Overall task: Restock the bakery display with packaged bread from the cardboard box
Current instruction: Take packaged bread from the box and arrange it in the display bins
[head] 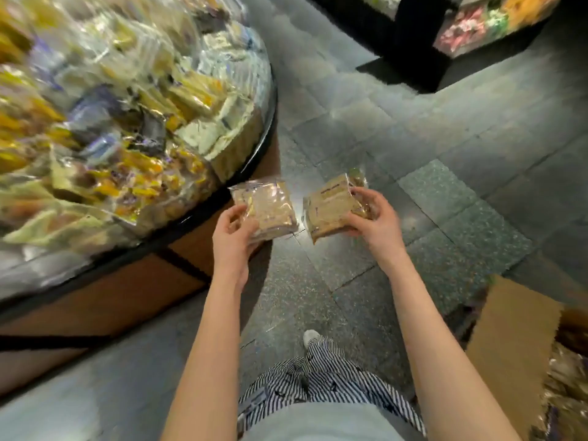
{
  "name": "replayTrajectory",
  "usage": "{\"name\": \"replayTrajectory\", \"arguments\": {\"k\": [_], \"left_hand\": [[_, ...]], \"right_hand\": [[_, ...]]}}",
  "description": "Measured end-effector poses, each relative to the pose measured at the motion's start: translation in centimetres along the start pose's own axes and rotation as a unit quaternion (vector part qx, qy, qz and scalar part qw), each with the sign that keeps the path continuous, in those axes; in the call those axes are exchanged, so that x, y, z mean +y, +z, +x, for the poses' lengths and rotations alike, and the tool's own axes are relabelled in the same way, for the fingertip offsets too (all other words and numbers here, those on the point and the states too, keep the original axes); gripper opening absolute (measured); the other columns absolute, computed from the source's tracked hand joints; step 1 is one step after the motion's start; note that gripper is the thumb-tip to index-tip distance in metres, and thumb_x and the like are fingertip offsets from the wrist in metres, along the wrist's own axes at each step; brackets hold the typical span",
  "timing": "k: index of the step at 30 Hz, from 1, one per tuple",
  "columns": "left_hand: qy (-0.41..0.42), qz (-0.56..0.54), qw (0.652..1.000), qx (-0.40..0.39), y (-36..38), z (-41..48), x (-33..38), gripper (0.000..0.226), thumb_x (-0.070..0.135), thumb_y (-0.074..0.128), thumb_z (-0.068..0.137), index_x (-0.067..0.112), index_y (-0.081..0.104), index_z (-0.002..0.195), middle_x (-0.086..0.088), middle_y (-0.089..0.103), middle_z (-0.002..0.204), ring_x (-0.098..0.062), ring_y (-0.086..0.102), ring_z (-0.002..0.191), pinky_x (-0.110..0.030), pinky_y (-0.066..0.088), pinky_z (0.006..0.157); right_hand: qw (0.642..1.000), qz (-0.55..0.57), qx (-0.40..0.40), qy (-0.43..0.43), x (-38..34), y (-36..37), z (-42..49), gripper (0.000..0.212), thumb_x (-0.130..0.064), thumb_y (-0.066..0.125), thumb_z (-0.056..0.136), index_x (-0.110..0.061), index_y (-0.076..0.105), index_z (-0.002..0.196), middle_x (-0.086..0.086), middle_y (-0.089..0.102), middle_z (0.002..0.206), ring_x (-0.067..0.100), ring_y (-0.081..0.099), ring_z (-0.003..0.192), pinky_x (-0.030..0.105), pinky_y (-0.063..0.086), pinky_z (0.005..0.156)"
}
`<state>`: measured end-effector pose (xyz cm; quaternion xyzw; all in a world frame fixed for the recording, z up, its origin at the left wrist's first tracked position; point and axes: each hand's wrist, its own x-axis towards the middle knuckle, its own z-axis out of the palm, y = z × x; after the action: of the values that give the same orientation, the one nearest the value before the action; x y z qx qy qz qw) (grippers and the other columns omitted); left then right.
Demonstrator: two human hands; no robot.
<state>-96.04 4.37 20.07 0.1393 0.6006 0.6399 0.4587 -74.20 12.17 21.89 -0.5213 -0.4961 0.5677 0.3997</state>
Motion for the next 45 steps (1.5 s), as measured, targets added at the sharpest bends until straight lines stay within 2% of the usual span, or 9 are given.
{"name": "replayTrajectory", "arguments": {"k": [6, 9, 16, 24, 28, 32, 38, 41, 45], "left_hand": [[0.036, 0.001, 0.994, 0.103, -5.8, 0.3, 2.8, 0.048, -0.005, 0.064, 0.087, 0.033, 0.060, 0.114, -0.004, 0.062, 0.122, -0.030, 0.065, 0.110, -0.051, 0.052, 0.092], [0.062, -0.010, 0.980, 0.191, -8.2, 0.1, 3.0, 0.034, 0.001, 0.064, 0.091, 0.029, 0.059, 0.109, -0.003, 0.057, 0.116, -0.022, 0.063, 0.101, -0.038, 0.055, 0.078], [0.089, -0.021, 0.926, 0.367, -13.8, -1.9, 1.6, 0.017, 0.006, 0.054, 0.098, 0.021, 0.063, 0.097, 0.002, 0.060, 0.102, -0.010, 0.060, 0.084, -0.024, 0.053, 0.065], [0.106, -0.080, 0.862, 0.490, -24.0, -3.7, 1.4, 0.041, 0.000, 0.050, 0.094, 0.038, 0.061, 0.102, -0.011, 0.059, 0.122, -0.023, 0.061, 0.096, -0.023, 0.052, 0.057], [0.117, -0.087, 0.849, 0.508, -30.5, -3.5, 2.2, 0.040, -0.001, 0.050, 0.095, 0.033, 0.058, 0.116, -0.012, 0.054, 0.133, -0.029, 0.062, 0.106, -0.023, 0.053, 0.059], [0.119, -0.094, 0.848, 0.508, -38.1, -3.4, 5.1, 0.044, -0.001, 0.053, 0.093, 0.027, 0.056, 0.127, -0.008, 0.053, 0.135, -0.031, 0.060, 0.115, -0.019, 0.053, 0.060], [0.136, -0.109, 0.843, 0.508, -48.5, -3.4, 9.6, 0.046, -0.006, 0.050, 0.093, 0.018, 0.054, 0.132, -0.007, 0.052, 0.133, -0.029, 0.059, 0.117, -0.023, 0.059, 0.067], [0.125, -0.116, 0.844, 0.509, -51.8, -2.5, 10.4, 0.046, -0.007, 0.050, 0.093, 0.019, 0.054, 0.131, -0.006, 0.053, 0.133, -0.026, 0.058, 0.118, -0.024, 0.060, 0.071], [0.106, -0.107, 0.855, 0.496, -55.1, -0.5, 10.6, 0.044, -0.005, 0.050, 0.095, 0.024, 0.055, 0.129, -0.004, 0.051, 0.136, -0.019, 0.059, 0.116, -0.024, 0.059, 0.075]], "right_hand": [[0.992, -0.010, -0.128, -0.014, -1.8, 7.1, 4.2, 0.042, 0.003, 0.068, 0.086, -0.016, 0.062, 0.122, 0.017, 0.065, 0.103, 0.020, 0.068, 0.088, 0.038, 0.061, 0.076], [0.979, -0.055, -0.190, -0.038, -1.5, 11.1, 5.5, 0.030, -0.012, 0.062, 0.092, -0.037, 0.066, 0.108, 0.011, 0.067, 0.107, 0.026, 0.066, 0.098, 0.053, 0.056, 0.086], [0.933, -0.132, -0.327, -0.077, -0.3, 20.2, 4.0, 0.030, -0.019, 0.065, 0.091, -0.034, 0.053, 0.114, -0.011, 0.057, 0.113, 0.003, 0.055, 0.100, 0.029, 0.048, 0.087], [0.895, -0.161, -0.410, -0.073, 1.3, 30.7, -0.3, 0.033, -0.018, 0.061, 0.095, -0.037, 0.062, 0.122, -0.007, 0.062, 0.106, 0.011, 0.059, 0.083, 0.037, 0.054, 0.083], [0.884, -0.165, -0.433, -0.052, 1.2, 37.7, -3.3, 0.026, -0.011, 0.056, 0.096, -0.030, 0.062, 0.112, -0.014, 0.058, 0.104, 0.020, 0.061, 0.097, 0.041, 0.054, 0.086], [0.868, -0.158, -0.466, -0.067, 1.2, 45.2, -6.9, 0.041, -0.007, 0.061, 0.091, -0.030, 0.059, 0.125, -0.014, 0.056, 0.120, -0.007, 0.056, 0.099, 0.013, 0.053, 0.077], [0.890, -0.155, -0.422, -0.078, 2.1, 55.1, -11.9, 0.047, -0.013, 0.065, 0.092, -0.030, 0.057, 0.135, -0.020, 0.050, 0.129, -0.007, 0.052, 0.103, 0.018, 0.048, 0.092], [0.896, -0.159, -0.408, -0.076, 2.8, 58.5, -12.6, 0.047, -0.010, 0.065, 0.092, -0.026, 0.057, 0.136, -0.013, 0.051, 0.131, -0.018, 0.053, 0.097, -0.004, 0.039, 0.070], [0.889, -0.178, -0.421, -0.035, 3.7, 62.7, -11.8, 0.054, -0.005, 0.064, 0.091, -0.028, 0.052, 0.139, -0.006, 0.050, 0.137, -0.005, 0.051, 0.104, 0.002, 0.046, 0.064]]}}
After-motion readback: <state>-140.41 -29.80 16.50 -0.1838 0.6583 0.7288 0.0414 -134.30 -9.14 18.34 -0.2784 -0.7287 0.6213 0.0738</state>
